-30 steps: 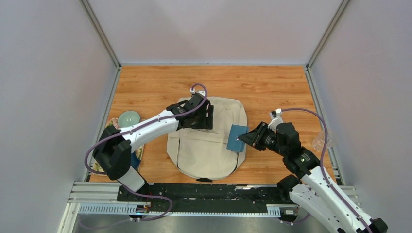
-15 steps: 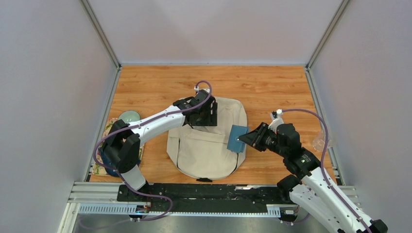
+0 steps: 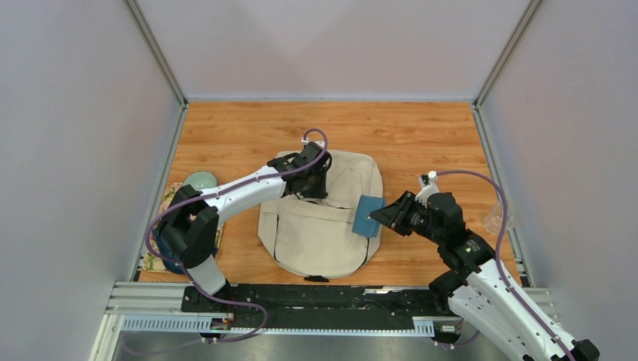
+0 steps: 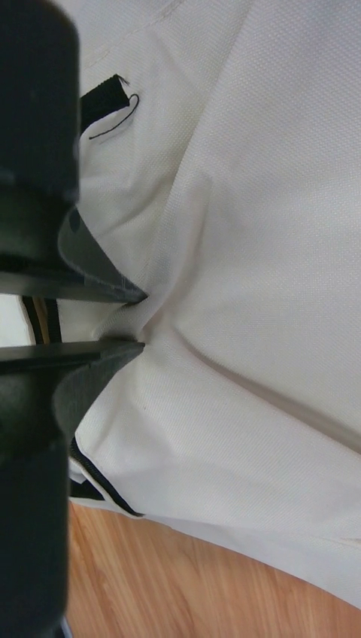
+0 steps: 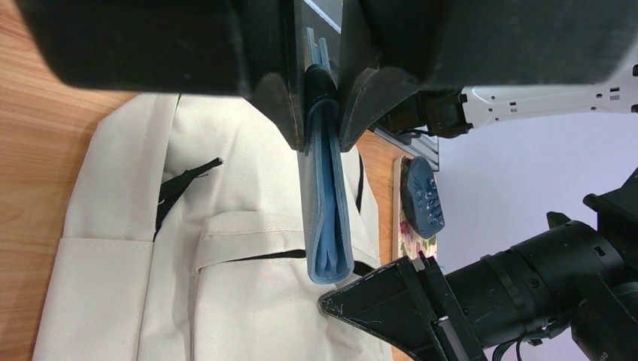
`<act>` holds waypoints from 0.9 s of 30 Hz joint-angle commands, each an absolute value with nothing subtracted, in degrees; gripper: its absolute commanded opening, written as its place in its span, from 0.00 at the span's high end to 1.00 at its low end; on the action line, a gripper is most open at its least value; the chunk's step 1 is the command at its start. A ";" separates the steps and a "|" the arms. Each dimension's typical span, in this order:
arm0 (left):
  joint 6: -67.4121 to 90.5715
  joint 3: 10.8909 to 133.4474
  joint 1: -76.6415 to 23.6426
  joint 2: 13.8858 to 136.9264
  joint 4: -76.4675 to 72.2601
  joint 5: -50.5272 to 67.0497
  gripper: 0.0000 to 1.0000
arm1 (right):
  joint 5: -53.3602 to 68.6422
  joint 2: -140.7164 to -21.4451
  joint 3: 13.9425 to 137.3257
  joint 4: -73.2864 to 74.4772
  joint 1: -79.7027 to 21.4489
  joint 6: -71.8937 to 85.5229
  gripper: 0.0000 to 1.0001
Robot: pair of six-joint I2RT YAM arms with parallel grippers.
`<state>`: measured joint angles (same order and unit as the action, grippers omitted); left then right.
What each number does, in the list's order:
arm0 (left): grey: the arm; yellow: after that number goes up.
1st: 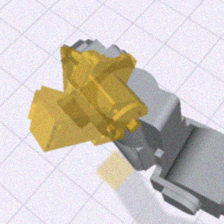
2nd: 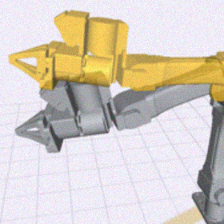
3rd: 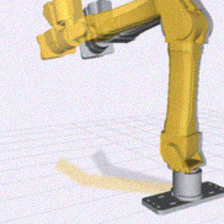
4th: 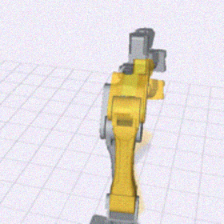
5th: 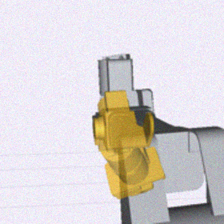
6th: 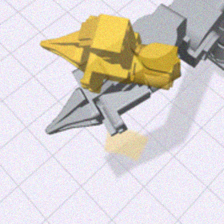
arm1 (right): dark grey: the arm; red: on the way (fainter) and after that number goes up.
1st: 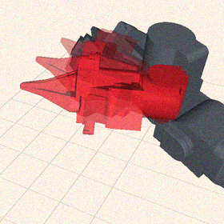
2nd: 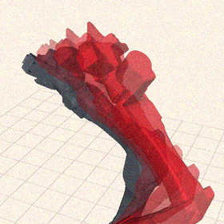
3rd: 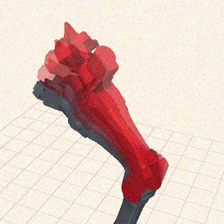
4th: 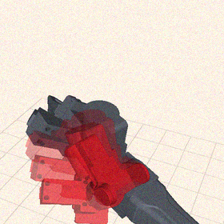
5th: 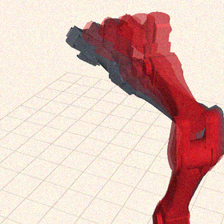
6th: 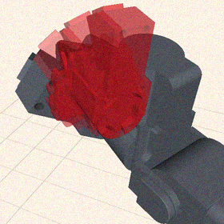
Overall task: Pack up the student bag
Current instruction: Place the personal item in the student bag.
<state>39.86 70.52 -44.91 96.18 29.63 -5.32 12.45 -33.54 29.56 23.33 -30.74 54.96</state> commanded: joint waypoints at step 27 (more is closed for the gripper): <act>37.09 76.90 -44.47 88.59 27.86 3.16 1.00 | 22.33 -44.64 20.21 -8.95 -36.29 69.78 1.00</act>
<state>36.73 74.22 -44.03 92.09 31.16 -1.34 21.10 -41.63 20.40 1.65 -33.95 66.61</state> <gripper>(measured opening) 0.007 0.197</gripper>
